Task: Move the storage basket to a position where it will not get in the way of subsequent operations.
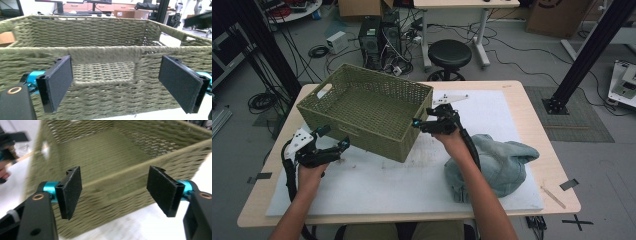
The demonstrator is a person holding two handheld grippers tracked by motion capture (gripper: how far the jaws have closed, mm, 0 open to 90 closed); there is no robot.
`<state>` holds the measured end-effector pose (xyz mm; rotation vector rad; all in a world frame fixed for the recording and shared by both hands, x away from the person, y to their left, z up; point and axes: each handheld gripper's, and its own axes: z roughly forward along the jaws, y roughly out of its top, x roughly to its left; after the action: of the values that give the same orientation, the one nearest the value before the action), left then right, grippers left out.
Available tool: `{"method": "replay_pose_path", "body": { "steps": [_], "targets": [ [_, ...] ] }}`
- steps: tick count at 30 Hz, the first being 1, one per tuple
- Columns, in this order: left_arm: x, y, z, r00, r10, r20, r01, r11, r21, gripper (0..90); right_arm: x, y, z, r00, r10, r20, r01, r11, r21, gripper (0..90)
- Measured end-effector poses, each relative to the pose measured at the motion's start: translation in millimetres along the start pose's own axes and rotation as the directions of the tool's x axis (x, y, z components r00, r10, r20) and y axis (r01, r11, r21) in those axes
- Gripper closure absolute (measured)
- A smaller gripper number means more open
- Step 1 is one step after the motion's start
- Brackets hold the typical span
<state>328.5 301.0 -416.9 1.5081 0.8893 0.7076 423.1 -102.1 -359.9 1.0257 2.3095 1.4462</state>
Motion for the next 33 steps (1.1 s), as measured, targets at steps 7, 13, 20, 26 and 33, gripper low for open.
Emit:
{"method": "replay_pose_path", "body": {
  "steps": [7, 13, 20, 26, 33],
  "targets": [
    [-7.2, -0.7, 7.3, 0.9995, 0.003, 0.030, -0.003, 1.0000, 0.007, 12.4, -32.6, 20.0, 18.6, 0.9996, -0.021, 0.018, 0.020, 0.999, 0.025, 26.3],
    [-13.9, -1.5, 13.6, 0.9989, 0.010, 0.046, -0.011, 0.9999, 0.011, 12.3, -53.5, 40.4, 38.0, 0.9984, -0.008, 0.056, 0.006, 0.999, 0.040, 26.3],
    [-17.8, -2.5, 17.6, 0.9986, 0.009, 0.051, -0.010, 0.9997, 0.022, 12.3, -72.5, 56.3, 50.5, 0.9952, 0.001, 0.098, -0.007, 0.998, 0.059, 24.2],
    [-20.4, -4.1, 22.7, 0.9986, -0.006, 0.053, 0.004, 0.9995, 0.032, 12.4, -83.8, 58.1, 59.7, 0.9939, 0.018, 0.109, -0.024, 0.998, 0.054, 24.7],
    [-27.3, -6.0, 31.2, 0.9980, -0.014, 0.062, 0.011, 0.9991, 0.041, 12.4, -96.9, 62.5, 64.1, 0.9854, 0.028, 0.168, -0.035, 0.999, 0.042, 28.3]
  ]
}}
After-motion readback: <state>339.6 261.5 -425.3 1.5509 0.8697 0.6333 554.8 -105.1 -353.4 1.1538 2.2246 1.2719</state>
